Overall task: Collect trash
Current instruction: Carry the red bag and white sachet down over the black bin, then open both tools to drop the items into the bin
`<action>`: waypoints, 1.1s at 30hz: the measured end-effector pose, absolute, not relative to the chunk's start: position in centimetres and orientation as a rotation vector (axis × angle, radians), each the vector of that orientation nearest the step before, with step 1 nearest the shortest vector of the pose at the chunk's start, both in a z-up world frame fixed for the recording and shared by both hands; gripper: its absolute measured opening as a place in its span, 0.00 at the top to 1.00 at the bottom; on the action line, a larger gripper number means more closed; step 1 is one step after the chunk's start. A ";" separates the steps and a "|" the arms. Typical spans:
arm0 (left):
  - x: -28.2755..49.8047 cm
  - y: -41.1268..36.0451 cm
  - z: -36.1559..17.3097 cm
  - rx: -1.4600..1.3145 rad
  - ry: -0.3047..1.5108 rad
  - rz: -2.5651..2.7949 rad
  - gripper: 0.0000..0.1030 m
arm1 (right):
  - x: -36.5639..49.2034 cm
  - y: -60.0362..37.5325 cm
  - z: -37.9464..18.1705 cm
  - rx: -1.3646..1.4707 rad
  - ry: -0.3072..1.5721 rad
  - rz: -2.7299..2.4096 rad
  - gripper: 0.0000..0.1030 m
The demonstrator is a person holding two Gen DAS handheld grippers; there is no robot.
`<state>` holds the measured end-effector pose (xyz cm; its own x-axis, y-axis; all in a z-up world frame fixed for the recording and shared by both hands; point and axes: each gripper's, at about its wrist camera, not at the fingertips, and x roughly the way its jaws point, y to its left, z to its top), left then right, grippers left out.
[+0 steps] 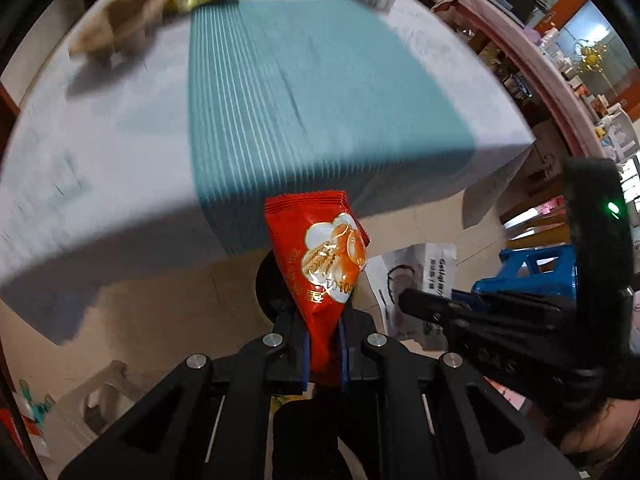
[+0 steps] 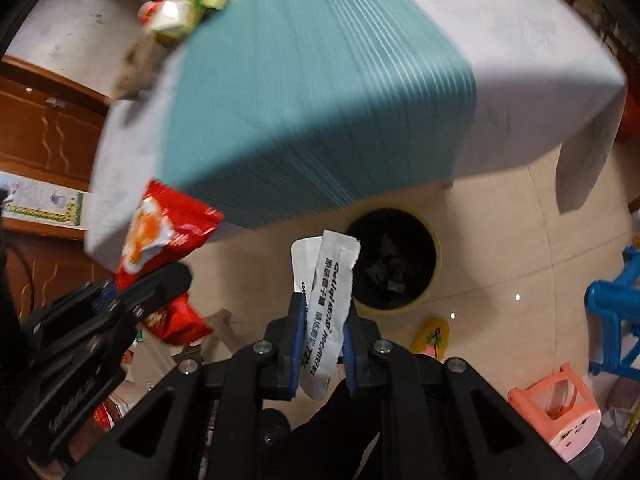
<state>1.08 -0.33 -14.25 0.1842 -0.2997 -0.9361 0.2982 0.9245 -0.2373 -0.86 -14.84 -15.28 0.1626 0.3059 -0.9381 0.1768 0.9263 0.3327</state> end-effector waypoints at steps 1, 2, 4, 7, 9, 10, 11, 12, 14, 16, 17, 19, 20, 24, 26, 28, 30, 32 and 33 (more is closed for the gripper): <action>0.8 -0.6 -15.9 -0.008 1.328 -0.411 0.92 | -0.8 -15.1 -16.5 0.411 1.426 0.094 0.84; 0.5 -0.7 -17.4 -0.015 1.336 -0.399 0.92 | -0.8 -15.3 -18.4 0.406 1.440 0.093 0.84; 0.3 -1.2 -21.1 -0.036 1.369 -0.371 0.91 | -0.8 -15.7 -21.6 0.410 1.467 0.094 0.84; 0.3 -1.8 -26.4 -0.060 1.400 -0.319 0.90 | -0.7 -16.2 -26.6 0.424 1.500 0.108 0.83; 0.4 -2.3 -29.8 -0.062 1.408 -0.287 0.87 | -0.4 -16.4 -30.5 0.409 1.530 0.121 0.83; 0.5 -2.6 -31.1 -0.057 1.408 -0.275 0.87 | -0.3 -16.5 -31.6 0.409 1.537 0.125 0.82; 0.6 -2.8 -32.2 -0.052 1.407 -0.264 0.85 | -0.2 -16.6 -33.3 0.408 1.545 0.127 0.82; 0.8 -3.1 -33.8 -0.050 1.406 -0.253 0.83 | 0.0 -16.8 -35.0 0.408 1.552 0.130 0.82; 1.1 -3.5 -35.7 -0.050 1.394 -0.246 0.74 | 0.5 -17.0 -37.9 0.410 1.557 0.137 0.82; 1.7 -4.5 -37.6 -0.027 1.368 -0.234 0.66 | 0.9 -17.2 -39.8 0.405 1.558 0.139 0.82; 1.8 -4.7 -38.5 -0.011 1.355 -0.223 0.61 | 1.2 -17.3 -41.2 0.407 1.566 0.141 0.82; 2.4 -4.9 -39.6 0.007 1.353 -0.201 0.50 | 1.6 -17.3 -42.7 0.412 1.583 0.135 0.79; 2.6 -4.7 -40.1 0.008 1.350 -0.184 0.40 | 1.8 -17.6 -43.7 0.411 1.597 0.121 0.76; 3.3 -3.4 -40.9 -0.043 1.329 -0.126 0.18 | 2.3 -18.9 -45.6 0.449 1.633 0.084 0.42; 3.4 -3.4 -40.9 -0.050 1.325 -0.121 0.18 | 2.5 -19.1 -45.6 0.474 1.620 0.091 0.42; 3.6 -3.3 -40.3 -0.054 1.315 -0.116 0.18 | 2.6 -19.1 -45.3 0.470 1.598 0.105 0.42; 3.4 -3.1 -40.3 -0.058 1.307 -0.112 0.18 | 2.8 -18.9 -44.8 0.454 1.587 0.111 0.42; 3.2 -3.0 -40.2 -0.059 1.306 -0.108 0.18 | 2.9 -18.9 -44.4 0.449 1.576 0.115 0.42; 3.6 -2.7 -40.5 -0.063 1.307 -0.107 0.18 | 2.9 -18.9 -44.2 0.448 1.572 0.115 0.42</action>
<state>3.55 -2.70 -40.49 0.2568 -0.1139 -0.9597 0.0433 0.9934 -0.1063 2.94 -18.90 -44.16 0.0120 0.3501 -0.9367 0.2095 0.9151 0.3447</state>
